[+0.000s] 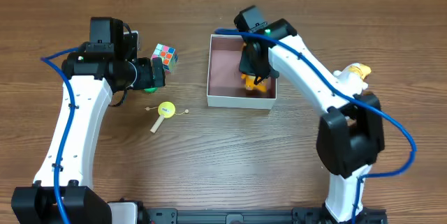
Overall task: Pack container
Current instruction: 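Carry the orange dinosaur into the white box and release it, then move the right gripper to the white duck plush and grasp it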
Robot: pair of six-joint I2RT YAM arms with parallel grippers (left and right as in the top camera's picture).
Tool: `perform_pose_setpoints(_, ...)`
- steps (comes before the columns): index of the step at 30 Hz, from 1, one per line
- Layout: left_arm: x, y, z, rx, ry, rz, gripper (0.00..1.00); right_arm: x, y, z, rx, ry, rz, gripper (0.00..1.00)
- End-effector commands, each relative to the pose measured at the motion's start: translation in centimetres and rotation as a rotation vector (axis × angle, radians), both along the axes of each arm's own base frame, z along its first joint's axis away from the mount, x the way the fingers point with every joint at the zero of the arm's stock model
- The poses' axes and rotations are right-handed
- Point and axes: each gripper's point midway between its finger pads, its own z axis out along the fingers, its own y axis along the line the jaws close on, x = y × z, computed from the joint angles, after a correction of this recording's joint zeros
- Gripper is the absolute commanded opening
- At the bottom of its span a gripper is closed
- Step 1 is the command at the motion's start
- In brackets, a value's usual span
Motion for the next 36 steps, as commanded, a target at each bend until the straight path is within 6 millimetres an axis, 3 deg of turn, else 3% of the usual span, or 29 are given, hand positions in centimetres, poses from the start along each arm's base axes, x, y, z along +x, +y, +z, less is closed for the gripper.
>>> perform_pose_setpoints(1, 0.6, 0.2, 0.6, 0.007, -0.019, -0.012, 1.00, 1.1, -0.8, -0.1, -0.029, -0.033, -0.030, 0.24)
perform_pose_setpoints(2, 0.6, 0.2, 0.6, 0.007, -0.019, -0.012, 1.00, 1.4, -0.8, 0.0, -0.029, -0.044, -0.018, 0.33)
perform_pose_setpoints(3, 0.6, 0.2, 0.6, 0.007, -0.019, -0.012, 1.00, 1.7, -0.7, 0.4, -0.027, -0.053, 0.021, 0.50)
perform_pose_setpoints(4, 0.6, 0.2, 0.6, 0.007, -0.019, -0.012, 1.00, 1.8, -0.6, 0.7, -0.032, -0.058, 0.056, 0.57)
perform_pose_setpoints(8, 0.6, 0.2, 0.6, 0.007, -0.019, -0.012, 1.00, 1.9, 0.0, 2.9, -0.032, -0.099, 0.131, 0.64)
perform_pose_setpoints(11, 0.6, 0.2, 0.6, 0.007, -0.019, -0.012, 1.00, 2.1, -0.9, 7.0, -0.032, -0.180, 0.112, 0.70)
perform_pose_setpoints(14, 0.6, 0.2, 0.6, 0.007, -0.019, -0.012, 1.00, 1.9, -3.7, 11.9, -0.018, -0.265, 0.052, 0.76)
perform_pose_setpoints(17, 0.6, 0.2, 0.6, 0.007, -0.019, -0.012, 1.00, 1.6, -9.0, 15.9, -0.009, -0.335, -0.063, 0.85)
perform_pose_setpoints(19, 0.6, 0.2, 0.6, 0.007, -0.019, -0.012, 1.00, 1.4, -13.4, 17.1, -0.023, -0.345, -0.163, 0.88)
perform_pose_setpoints(21, 0.6, 0.2, 0.6, 0.007, -0.019, -0.012, 1.00, 1.0, -18.0, 16.8, -0.049, -0.317, -0.273, 0.91)
perform_pose_setpoints(23, 0.6, 0.2, 0.6, 0.007, -0.019, -0.012, 1.00, 0.7, -20.9, 15.6, -0.060, -0.281, -0.340, 0.93)
perform_pose_setpoints(28, 0.6, 0.2, 0.6, 0.007, -0.019, -0.012, 1.00, 0.5, -25.9, 8.8, -0.021, -0.140, -0.397, 0.99)
perform_pose_setpoints(30, 0.6, 0.2, 0.6, 0.007, -0.019, -0.012, 1.00, 0.0, -26.8, 6.0, -0.006, -0.075, -0.425, 0.99)
perform_pose_setpoints(36, 0.6, 0.2, 0.6, 0.007, -0.019, -0.012, 1.00, -0.9, -26.5, 0.1, 0.036, 0.045, -0.439, 0.97)
